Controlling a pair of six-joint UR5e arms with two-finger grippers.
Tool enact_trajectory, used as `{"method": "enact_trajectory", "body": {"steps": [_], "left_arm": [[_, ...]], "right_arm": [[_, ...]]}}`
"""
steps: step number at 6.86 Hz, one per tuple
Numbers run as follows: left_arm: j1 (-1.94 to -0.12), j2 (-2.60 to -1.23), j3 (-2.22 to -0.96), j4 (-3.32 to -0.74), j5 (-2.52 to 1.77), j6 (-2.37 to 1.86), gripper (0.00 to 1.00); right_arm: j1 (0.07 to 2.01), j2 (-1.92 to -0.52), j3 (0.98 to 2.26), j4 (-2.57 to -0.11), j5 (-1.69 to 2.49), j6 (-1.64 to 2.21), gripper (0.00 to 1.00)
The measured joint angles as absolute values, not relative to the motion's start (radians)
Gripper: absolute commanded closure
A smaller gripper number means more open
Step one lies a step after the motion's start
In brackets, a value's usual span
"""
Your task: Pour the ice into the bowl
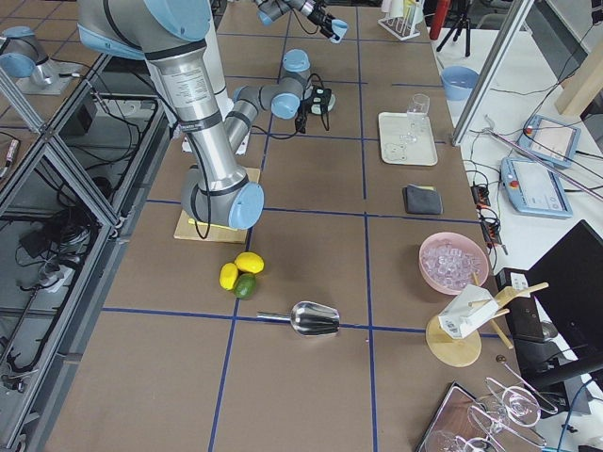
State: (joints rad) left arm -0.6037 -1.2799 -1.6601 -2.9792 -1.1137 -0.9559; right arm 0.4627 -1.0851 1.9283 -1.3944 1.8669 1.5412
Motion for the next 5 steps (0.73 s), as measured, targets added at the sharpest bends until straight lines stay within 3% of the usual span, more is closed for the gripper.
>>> {"method": "enact_trajectory", "body": {"steps": [5], "left_arm": [[-0.409, -1.353, -1.535, -2.969, -0.787, -1.200, 1.00]], "right_arm": [[0.460, -1.078, 1.928, -1.394, 1.867, 1.542, 0.00]]}}
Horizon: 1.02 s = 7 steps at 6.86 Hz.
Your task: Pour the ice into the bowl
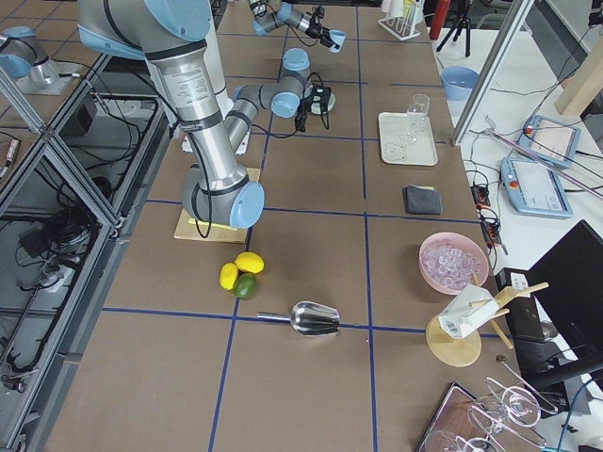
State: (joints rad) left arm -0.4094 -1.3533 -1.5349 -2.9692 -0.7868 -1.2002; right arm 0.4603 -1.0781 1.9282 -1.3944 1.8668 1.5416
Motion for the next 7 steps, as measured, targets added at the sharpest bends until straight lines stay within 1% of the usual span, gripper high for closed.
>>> {"method": "enact_trajectory", "body": {"steps": [3, 4, 5, 6, 7], "left_arm": [[-0.346, -1.395, -1.452, -2.968, -0.679, -1.220, 1.00], [-0.337, -1.399, -1.438, -2.967, -0.665, -1.221, 0.87], [-0.331, -1.400, -1.428, -2.967, -0.655, -1.218, 0.53], [-0.328, -1.400, -1.421, -2.967, -0.651, -1.215, 0.06], [-0.326, -1.400, -1.417, -2.967, -0.650, -1.213, 0.00]], "right_arm": [[0.460, -1.077, 1.928, -1.394, 1.867, 1.542, 0.00], [0.460, -1.077, 1.928, -1.394, 1.867, 1.542, 0.00], [0.460, -1.077, 1.928, -1.394, 1.867, 1.542, 0.00], [0.460, -1.077, 1.928, -1.394, 1.867, 1.542, 0.00], [0.460, -1.078, 1.928, -1.394, 1.867, 1.542, 0.00]]}}
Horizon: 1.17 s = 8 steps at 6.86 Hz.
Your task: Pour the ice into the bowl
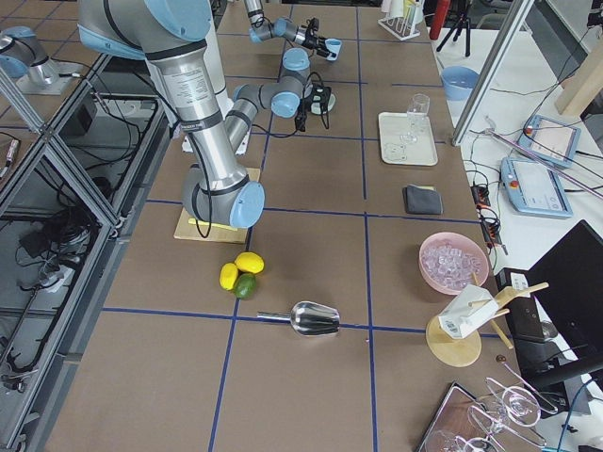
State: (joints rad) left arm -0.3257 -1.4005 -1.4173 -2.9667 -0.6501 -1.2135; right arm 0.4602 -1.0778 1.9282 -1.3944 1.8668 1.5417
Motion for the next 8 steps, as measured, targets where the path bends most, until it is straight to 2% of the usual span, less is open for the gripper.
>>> {"method": "enact_trajectory", "body": {"steps": [8], "left_arm": [[-0.322, -1.383, -1.433, -2.971, -0.703, -1.168, 0.00]], "right_arm": [[0.460, -1.077, 1.929, -1.394, 1.867, 1.543, 0.00]]}}
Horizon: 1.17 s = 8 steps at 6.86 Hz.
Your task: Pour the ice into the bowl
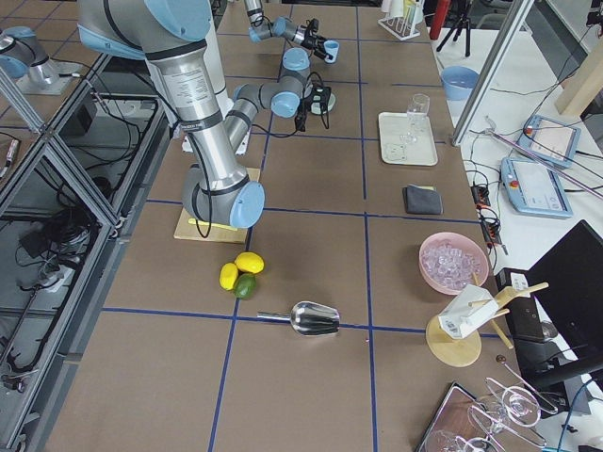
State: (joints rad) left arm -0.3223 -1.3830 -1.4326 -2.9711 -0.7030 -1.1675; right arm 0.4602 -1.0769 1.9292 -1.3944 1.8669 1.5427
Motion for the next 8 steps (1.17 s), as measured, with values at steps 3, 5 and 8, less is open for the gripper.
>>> {"method": "enact_trajectory", "body": {"steps": [3, 5, 8], "left_arm": [[-0.322, -1.271, -1.552, -2.972, -0.764, -1.164, 0.00], [-0.322, -1.237, -1.620, -2.970, -0.811, -1.155, 0.00], [-0.332, -1.194, -1.720, -2.969, -0.836, -1.072, 0.00]], "right_arm": [[0.460, -1.077, 1.932, -1.394, 1.867, 1.543, 0.00], [0.460, -1.077, 1.930, -1.394, 1.867, 1.543, 0.00], [0.452, -1.063, 1.922, -1.396, 1.847, 1.552, 0.00]]}}
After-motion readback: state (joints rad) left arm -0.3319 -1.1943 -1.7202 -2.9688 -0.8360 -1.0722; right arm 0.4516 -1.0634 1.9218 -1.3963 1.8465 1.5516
